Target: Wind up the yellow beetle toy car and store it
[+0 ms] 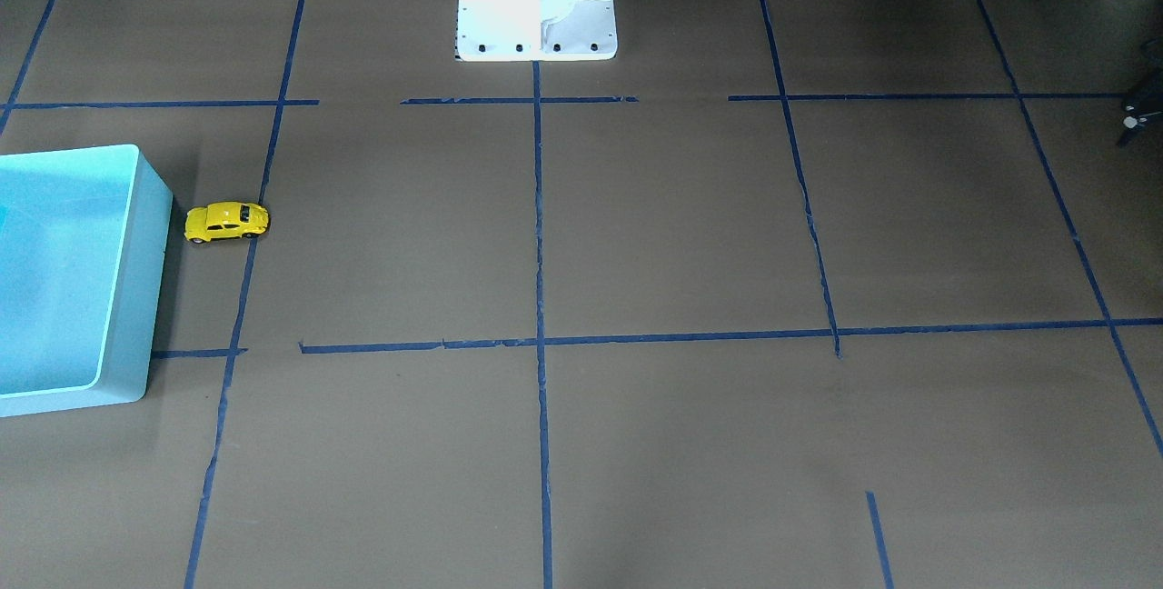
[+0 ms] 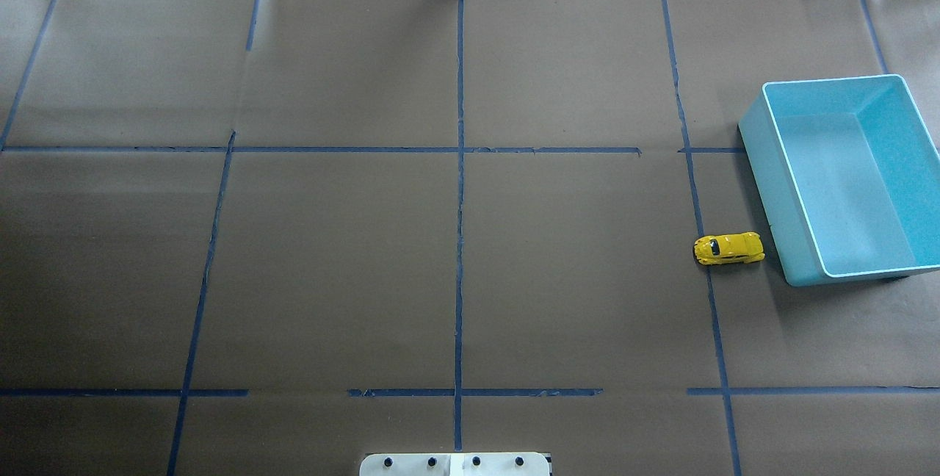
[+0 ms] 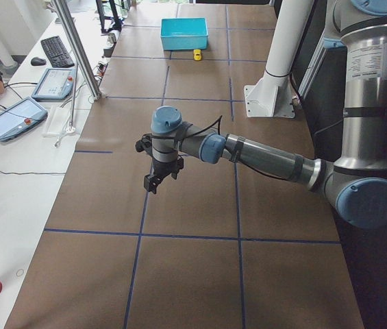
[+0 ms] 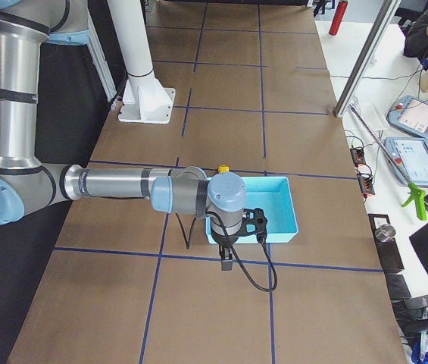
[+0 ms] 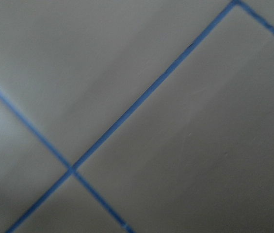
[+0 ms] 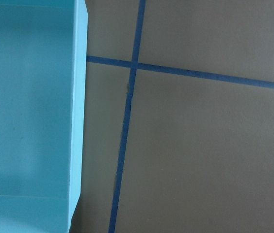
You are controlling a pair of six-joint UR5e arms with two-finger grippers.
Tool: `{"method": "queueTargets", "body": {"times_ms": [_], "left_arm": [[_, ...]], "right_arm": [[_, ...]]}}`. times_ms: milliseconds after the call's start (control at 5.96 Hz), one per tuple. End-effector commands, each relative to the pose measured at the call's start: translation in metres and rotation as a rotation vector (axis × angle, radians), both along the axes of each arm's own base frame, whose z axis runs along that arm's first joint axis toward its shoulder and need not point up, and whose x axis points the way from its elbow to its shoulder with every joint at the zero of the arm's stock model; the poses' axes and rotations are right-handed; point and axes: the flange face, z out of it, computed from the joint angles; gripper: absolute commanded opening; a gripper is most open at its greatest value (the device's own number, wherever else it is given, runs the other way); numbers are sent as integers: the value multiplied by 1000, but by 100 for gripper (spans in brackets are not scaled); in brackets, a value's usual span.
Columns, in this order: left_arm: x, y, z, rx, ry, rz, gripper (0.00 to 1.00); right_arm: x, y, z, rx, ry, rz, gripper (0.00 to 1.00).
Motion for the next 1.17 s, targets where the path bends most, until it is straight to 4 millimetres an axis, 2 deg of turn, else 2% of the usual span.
{"method": "queueTargets", "body": {"times_ms": [0, 168, 335, 503, 671, 1006], "left_arm": [[-42, 19, 35, -191, 129, -94, 100], [-53, 21, 29, -291, 190, -213, 100], [-52, 21, 21, -374, 199, -305, 100], [-54, 21, 25, -380, 181, -312, 100], [-60, 17, 29, -357, 76, -338, 100], [-57, 12, 49, -388, 56, -335, 100]], "right_arm": [[-30, -18, -74, 13, 16, -68, 100], [-54, -5, -120, 37, 17, -123, 100], [-86, 0, -162, 117, 13, -197, 100], [-100, 11, -186, 170, 8, -231, 100], [-117, 17, -208, 242, -4, -290, 100], [-143, 12, -223, 473, -24, -508, 100]]}}
